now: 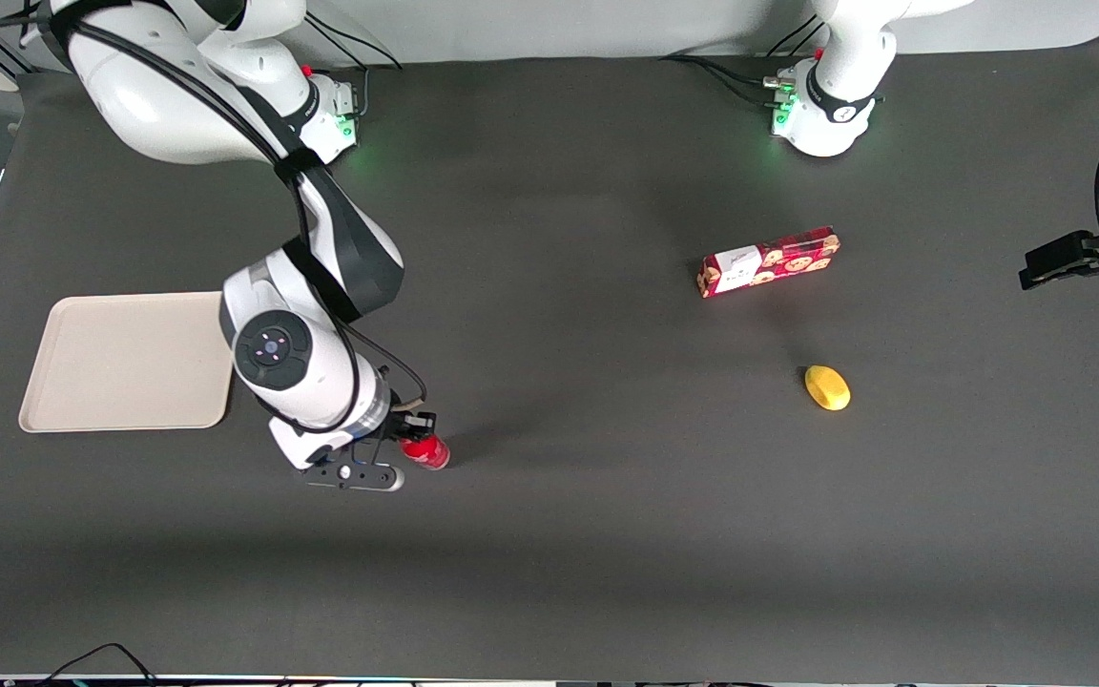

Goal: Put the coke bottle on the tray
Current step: 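Lift the bottle and carry it with the right gripper toward the tray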

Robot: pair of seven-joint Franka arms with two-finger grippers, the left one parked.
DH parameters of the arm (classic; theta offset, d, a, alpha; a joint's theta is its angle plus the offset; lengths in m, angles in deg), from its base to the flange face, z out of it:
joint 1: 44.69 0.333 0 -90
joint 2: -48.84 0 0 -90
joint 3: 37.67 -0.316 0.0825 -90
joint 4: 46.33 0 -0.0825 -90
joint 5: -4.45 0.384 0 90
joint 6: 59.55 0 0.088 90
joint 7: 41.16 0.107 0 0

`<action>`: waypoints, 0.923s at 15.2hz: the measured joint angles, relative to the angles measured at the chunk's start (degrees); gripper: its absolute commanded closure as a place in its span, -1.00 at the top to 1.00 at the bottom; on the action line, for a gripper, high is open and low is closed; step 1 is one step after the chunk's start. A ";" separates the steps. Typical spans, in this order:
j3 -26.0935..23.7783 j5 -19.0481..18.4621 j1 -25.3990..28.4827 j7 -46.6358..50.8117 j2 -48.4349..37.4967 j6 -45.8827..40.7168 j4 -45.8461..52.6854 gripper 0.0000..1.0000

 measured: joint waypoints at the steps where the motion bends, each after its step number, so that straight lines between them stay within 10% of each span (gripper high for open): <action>1: -0.21 -0.01 -0.05 -0.01 -1.14 -3.18 1.34 -1.00; 9: 0.10 -0.23 -2.87 -14.58 -12.69 -28.87 10.28 -1.00; 14: 13.04 -0.30 -4.15 -37.70 -23.02 -42.68 10.71 -1.00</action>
